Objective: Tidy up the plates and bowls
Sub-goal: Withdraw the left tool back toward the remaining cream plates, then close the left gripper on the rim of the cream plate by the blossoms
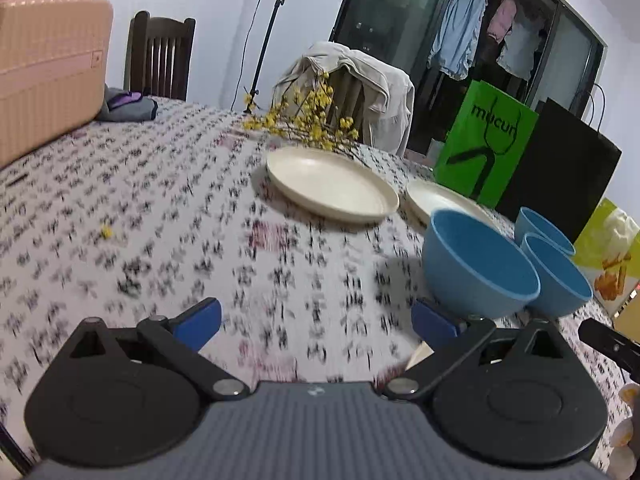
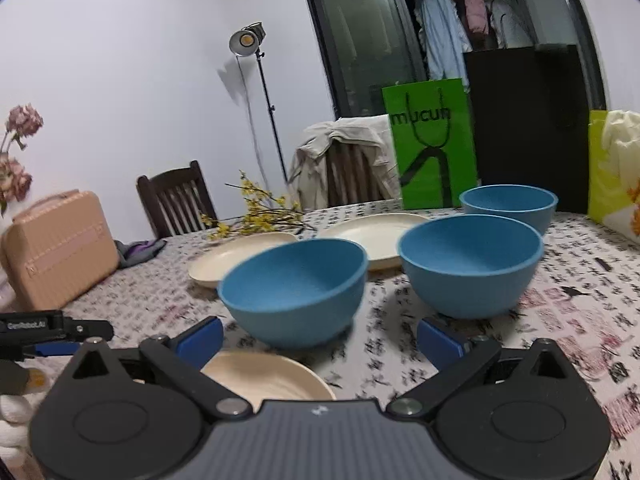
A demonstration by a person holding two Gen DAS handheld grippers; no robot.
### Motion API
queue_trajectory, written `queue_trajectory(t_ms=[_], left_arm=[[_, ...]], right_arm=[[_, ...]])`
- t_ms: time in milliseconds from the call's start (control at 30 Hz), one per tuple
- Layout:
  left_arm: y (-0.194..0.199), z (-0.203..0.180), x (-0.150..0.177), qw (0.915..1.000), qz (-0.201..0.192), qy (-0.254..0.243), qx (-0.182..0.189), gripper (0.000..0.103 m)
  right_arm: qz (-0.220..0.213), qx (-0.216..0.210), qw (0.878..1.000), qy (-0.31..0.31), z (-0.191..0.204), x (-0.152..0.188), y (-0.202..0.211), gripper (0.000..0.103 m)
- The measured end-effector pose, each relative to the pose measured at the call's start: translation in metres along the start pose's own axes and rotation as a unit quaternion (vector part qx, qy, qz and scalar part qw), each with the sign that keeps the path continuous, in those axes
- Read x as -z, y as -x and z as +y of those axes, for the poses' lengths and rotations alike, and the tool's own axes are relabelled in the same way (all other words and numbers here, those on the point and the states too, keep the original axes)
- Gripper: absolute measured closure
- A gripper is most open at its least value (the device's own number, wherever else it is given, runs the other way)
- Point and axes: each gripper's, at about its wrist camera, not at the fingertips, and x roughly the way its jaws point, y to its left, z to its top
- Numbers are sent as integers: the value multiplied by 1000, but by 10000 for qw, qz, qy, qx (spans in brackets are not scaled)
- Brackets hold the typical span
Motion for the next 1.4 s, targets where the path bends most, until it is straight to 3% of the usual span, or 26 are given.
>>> queue_trajectory(t_ms=[333,700,967,1233,1400], left_arm=[[-2,1,-70,9994,-173,226,-198,0],[-31,3,-119,9960,156,668,-573,0],[-53,8,-149,9896,190,1166,-819,0],[-88,23,-169,9783,239,1867,-860,0],[-115,29,-174,9682,343,2312,-896,0]], right_arm=[[209,-55,9996,161,28,-52,-27,0],[628,-207,9977,145,62,-96,-80,0],[987,-321,9944,-212,88,-128,-118,0],[1038,71,9945,-145,96,-154,-161,2],[1293,192,9912,-223,93,-164,-195,6]])
